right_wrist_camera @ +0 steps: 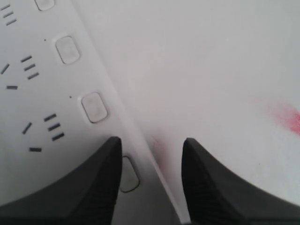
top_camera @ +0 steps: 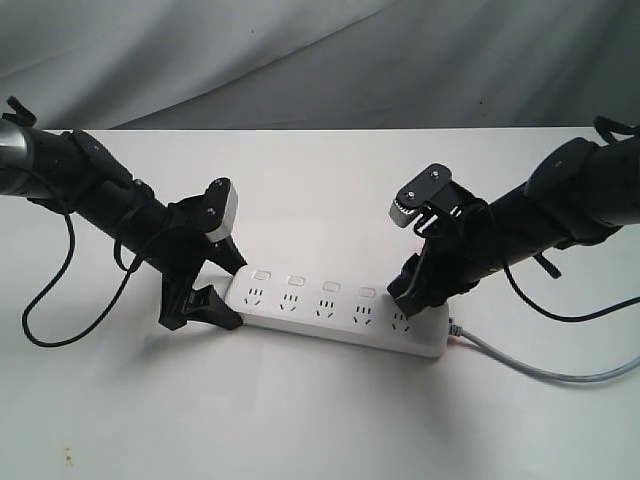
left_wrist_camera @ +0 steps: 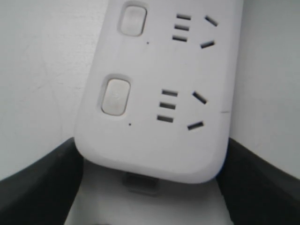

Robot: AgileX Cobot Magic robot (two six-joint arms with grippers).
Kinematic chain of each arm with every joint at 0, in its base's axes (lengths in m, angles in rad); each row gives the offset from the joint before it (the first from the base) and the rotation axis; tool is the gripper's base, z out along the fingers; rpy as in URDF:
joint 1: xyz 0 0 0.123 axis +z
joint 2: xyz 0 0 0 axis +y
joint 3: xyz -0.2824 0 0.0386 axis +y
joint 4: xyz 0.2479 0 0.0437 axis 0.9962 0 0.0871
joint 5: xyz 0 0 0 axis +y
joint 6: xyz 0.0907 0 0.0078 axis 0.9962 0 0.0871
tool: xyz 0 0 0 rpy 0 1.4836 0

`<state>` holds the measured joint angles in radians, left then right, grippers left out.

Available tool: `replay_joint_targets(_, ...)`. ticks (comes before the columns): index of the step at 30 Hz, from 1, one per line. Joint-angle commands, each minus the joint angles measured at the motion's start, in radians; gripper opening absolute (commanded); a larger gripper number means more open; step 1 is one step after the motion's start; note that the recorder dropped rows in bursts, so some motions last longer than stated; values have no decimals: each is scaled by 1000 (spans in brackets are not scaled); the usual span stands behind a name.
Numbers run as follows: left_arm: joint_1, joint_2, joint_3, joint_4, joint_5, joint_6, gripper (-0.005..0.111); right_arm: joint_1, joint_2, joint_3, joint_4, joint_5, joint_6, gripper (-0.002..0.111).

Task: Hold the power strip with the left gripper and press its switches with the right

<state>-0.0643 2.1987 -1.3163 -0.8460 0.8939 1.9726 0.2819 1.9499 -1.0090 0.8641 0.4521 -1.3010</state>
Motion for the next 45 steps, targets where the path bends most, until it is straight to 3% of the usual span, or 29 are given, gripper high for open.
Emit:
replay_joint_targets(1,-6,7,2,19,-4,-3,66,-24,31,30,-72,7,-12,39)
replay_joint_targets(12,-6,7,2,19,-4,-3,66,-24,19,30,-46,4,-12,39)
replay_joint_targets(32,-6,7,2,19,-4,-3,66,-21,-278,39,-34,81,-6,39)
replay_joint_targets(45,-6,7,2,19,-4,-3,66,-21,-776,311,-34,48,1,39)
